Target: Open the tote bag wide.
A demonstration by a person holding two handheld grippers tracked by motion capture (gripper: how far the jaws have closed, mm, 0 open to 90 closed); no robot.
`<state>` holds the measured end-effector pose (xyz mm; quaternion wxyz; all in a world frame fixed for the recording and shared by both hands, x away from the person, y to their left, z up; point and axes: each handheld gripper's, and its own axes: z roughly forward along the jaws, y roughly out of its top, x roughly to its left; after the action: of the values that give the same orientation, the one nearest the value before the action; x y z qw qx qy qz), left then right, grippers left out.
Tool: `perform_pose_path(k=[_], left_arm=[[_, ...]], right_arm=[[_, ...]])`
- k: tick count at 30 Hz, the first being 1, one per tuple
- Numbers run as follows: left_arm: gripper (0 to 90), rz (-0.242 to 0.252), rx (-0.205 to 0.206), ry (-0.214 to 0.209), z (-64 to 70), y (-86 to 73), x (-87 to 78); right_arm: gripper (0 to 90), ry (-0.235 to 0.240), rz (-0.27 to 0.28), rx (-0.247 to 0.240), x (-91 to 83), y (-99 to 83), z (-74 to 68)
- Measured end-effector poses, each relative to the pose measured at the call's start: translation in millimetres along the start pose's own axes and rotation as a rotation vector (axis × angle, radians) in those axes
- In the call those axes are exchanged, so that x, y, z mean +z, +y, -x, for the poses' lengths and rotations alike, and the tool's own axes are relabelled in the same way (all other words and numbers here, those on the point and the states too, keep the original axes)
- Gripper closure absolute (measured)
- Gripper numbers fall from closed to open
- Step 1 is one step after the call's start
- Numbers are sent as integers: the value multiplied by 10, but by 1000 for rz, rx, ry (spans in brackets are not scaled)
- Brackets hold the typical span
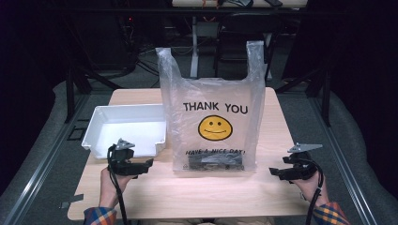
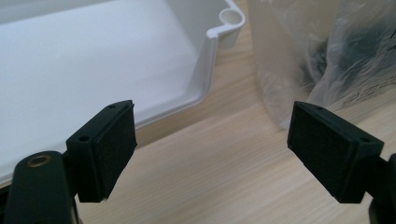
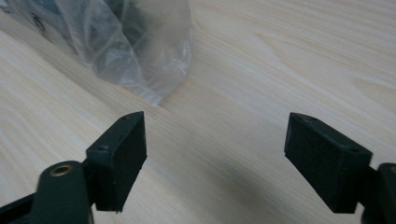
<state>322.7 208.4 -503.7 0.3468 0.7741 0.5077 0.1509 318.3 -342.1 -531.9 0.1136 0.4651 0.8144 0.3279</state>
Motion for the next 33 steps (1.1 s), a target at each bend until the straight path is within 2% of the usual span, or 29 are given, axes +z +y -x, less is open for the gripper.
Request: perform_pose_path(k=[1,4,5,6,7,8,9,10,13,14,15,17,19,21,23,26,28,29,30,33], left_arm=[[161,-3,0,-12,20,24,19],[168,3,13,-32,91,100,76],[174,12,17,-41,119,124,97],[184,14,19,-51,145,151,113],[198,16,23,-55,173,180,132],[198,20,26,-64,202,208,153],[217,22,26,-78,229,236,175],[229,26,30,-82,260,264,198],[252,29,43,-98,347,343,269],[281,34,43,-111,372,363,298],[281,32,49,-106,396,381,321],[304,28,57,-113,440,403,373],[370,30,59,-122,470,410,415],[386,40,63,-130,491,414,443],[444,54,71,-151,517,418,467],[551,45,92,-152,574,416,534],[651,26,108,-161,601,400,588],[732,20,110,-161,619,385,618],[732,13,118,-167,627,370,643],[852,-12,131,-180,642,333,701]], right_arm=[[227,14,-3,3,0,12,-10],[260,16,-7,-8,11,58,-71],[276,-5,-22,-38,-6,85,-85],[297,17,6,-26,24,96,-125],[327,12,3,-37,32,144,-184],[327,12,3,-37,32,144,-184],[356,42,13,-39,52,192,-228],[366,41,18,-42,55,219,-247],[386,51,34,-50,67,275,-287],[403,78,49,-51,75,334,-303],[403,78,49,-51,75,334,-303],[410,93,63,-48,87,393,-331],[421,113,85,-57,123,479,-387],[427,113,89,-61,137,507,-410],[464,103,87,-69,168,562,-452],[556,77,75,-70,232,619,-478],[626,63,78,-70,279,639,-476],[702,56,63,-64,301,646,-465],[702,56,63,-64,301,646,-465],[797,48,62,-62,324,643,-447]])
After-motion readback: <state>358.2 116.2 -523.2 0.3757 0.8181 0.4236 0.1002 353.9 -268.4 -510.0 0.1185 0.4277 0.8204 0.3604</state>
